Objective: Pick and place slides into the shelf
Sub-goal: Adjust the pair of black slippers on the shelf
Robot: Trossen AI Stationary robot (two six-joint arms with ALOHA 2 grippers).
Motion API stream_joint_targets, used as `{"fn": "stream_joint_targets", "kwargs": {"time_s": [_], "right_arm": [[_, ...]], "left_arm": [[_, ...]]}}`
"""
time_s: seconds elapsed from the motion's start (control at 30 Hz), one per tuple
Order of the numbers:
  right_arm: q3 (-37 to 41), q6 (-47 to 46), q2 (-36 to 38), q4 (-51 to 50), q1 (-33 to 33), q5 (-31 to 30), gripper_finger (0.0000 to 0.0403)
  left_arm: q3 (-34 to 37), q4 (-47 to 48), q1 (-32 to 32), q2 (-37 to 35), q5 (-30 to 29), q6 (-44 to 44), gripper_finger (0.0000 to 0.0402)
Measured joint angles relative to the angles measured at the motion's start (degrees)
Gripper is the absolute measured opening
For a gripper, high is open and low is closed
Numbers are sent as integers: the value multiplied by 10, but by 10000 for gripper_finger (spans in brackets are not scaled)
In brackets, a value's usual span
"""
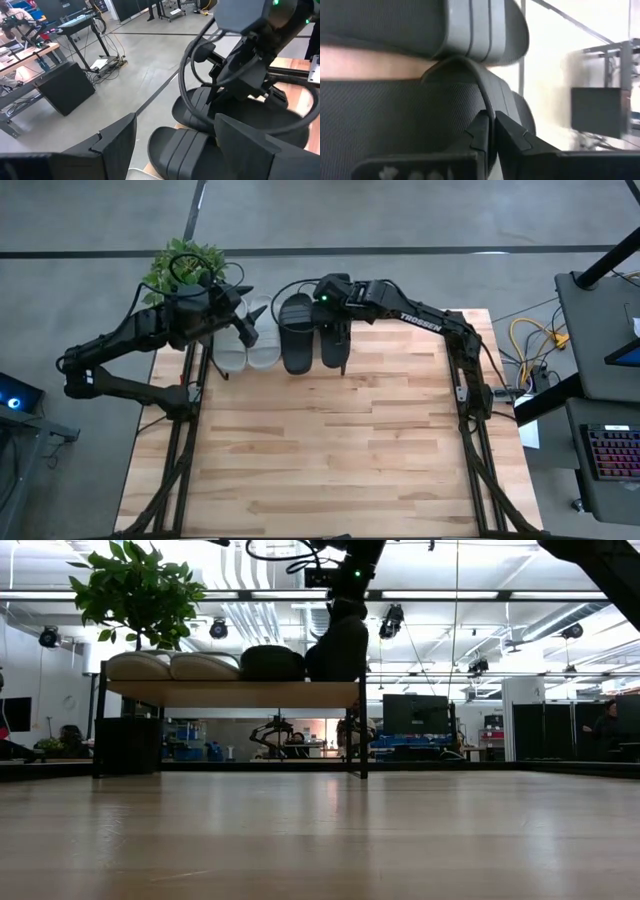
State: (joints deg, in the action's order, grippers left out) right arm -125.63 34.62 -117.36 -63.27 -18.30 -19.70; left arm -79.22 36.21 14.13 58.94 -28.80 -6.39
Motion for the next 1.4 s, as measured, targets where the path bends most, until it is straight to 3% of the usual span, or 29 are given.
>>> {"fn": "stream_joint_targets", "kwargs": {"time_s": [0.4, 1.07, 1.27, 1.4], "right_arm": [[-2, -58, 4, 14, -12, 62, 13], [-4, -65, 34, -31, -22, 51, 12], [-3, -121, 45, 27, -35, 108, 12], [-3, -162, 58, 77, -43, 113, 12]], "left_arm": [[0, 3, 0, 0, -2, 1, 251], [0, 3, 0, 0, -2, 1, 251], [0, 3, 0, 0, -2, 5, 251], [0, 3, 0, 0, -2, 17, 251]]}}
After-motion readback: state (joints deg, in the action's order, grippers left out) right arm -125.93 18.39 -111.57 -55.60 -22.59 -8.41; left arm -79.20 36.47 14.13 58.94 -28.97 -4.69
